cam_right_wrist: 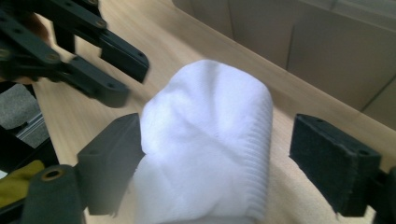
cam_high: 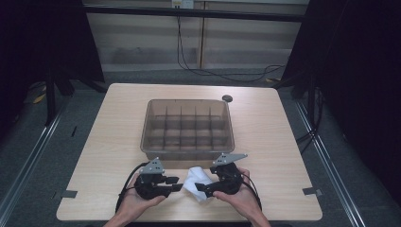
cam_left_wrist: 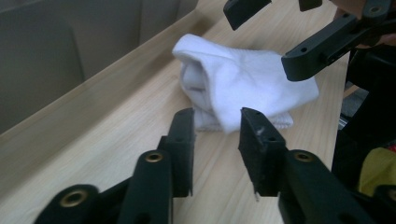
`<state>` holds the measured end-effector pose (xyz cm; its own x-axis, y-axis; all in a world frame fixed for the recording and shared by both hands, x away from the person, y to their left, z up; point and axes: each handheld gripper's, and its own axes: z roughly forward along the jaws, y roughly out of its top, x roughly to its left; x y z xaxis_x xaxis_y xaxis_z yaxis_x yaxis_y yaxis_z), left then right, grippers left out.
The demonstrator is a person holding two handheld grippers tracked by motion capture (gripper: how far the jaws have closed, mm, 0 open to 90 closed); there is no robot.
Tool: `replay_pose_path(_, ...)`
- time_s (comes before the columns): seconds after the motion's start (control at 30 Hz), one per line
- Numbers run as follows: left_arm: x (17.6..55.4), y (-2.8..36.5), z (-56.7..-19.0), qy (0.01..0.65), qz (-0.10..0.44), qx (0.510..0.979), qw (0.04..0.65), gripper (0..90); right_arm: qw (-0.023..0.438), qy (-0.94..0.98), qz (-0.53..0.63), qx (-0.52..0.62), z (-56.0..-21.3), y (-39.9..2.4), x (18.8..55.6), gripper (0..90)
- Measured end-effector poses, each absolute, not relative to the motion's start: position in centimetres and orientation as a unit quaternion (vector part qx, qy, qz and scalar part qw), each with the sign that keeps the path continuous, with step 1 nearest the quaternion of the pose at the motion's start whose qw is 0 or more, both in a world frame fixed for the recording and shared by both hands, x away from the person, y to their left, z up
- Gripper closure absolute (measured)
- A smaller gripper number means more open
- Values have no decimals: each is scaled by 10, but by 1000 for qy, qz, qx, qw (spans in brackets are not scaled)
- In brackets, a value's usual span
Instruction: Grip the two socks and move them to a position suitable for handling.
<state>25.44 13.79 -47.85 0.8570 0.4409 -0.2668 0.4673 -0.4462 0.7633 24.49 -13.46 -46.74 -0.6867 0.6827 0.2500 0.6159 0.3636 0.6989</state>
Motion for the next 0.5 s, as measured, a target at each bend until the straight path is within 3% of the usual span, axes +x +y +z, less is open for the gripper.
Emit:
replay_pose_path(0.2,252,158,-479,295,28,846,443,460,18,833,383,398,-471,-129,253,143)
replay_pose_path(0.5,256,165,-483,313,30,840,443,439,3,852,344,394,-481,-114,259,138)
